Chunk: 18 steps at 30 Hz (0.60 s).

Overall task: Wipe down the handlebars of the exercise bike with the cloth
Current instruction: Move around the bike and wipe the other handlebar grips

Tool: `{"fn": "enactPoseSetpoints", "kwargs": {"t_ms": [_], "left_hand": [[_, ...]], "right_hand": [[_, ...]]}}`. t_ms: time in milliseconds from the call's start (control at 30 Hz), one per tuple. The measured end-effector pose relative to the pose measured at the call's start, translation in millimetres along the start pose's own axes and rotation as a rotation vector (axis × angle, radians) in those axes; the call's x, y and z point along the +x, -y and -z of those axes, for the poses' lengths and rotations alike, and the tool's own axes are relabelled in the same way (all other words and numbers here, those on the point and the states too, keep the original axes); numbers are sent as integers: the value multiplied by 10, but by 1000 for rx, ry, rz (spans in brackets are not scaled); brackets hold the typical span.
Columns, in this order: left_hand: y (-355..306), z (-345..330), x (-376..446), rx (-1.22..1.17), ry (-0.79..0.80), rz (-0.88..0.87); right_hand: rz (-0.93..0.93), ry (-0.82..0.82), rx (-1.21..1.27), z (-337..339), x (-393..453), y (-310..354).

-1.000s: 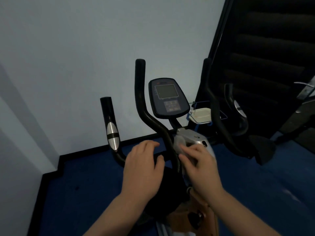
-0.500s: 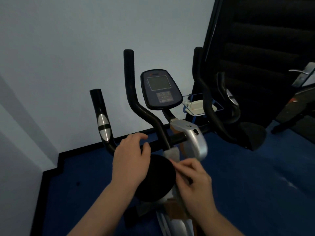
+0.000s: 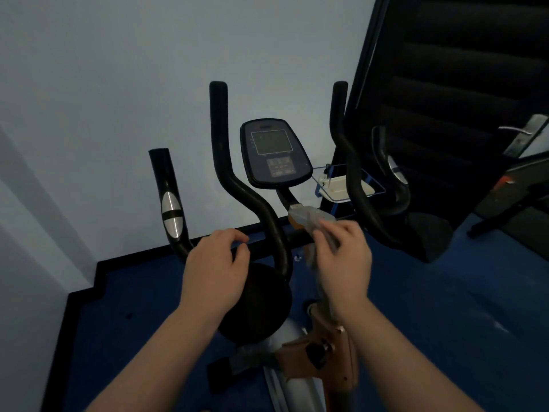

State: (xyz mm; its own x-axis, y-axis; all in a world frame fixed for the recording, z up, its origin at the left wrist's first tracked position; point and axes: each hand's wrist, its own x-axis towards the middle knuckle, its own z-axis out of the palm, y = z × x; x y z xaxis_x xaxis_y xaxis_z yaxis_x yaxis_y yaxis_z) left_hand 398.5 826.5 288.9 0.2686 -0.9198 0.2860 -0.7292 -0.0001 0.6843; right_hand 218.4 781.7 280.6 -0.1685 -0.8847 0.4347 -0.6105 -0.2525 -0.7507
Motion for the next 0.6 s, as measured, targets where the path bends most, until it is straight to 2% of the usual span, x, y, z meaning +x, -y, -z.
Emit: {"fn": "enactPoseSetpoints", "kwargs": {"t_ms": [100,200,267,367,467,600], "left_hand": [[-1,6,5,-8,-3,10],[12,5,1,-12,-1,7],[20,2,6,-20,-2,3],[26,-12,22,-28,-4,6],[21,-12,30,-27,-4,9],[16,-12,16,-40,-14,3]], "right_hand": [[-15,149,-137,-230,30,197],[-4,269,-37,-147,-16,149],[36,360,-78,33,58,25],[77,298,-238,-4,151,50],[63,227,-214,-218,62,232],[-25,386,-64,11,247,184]]}}
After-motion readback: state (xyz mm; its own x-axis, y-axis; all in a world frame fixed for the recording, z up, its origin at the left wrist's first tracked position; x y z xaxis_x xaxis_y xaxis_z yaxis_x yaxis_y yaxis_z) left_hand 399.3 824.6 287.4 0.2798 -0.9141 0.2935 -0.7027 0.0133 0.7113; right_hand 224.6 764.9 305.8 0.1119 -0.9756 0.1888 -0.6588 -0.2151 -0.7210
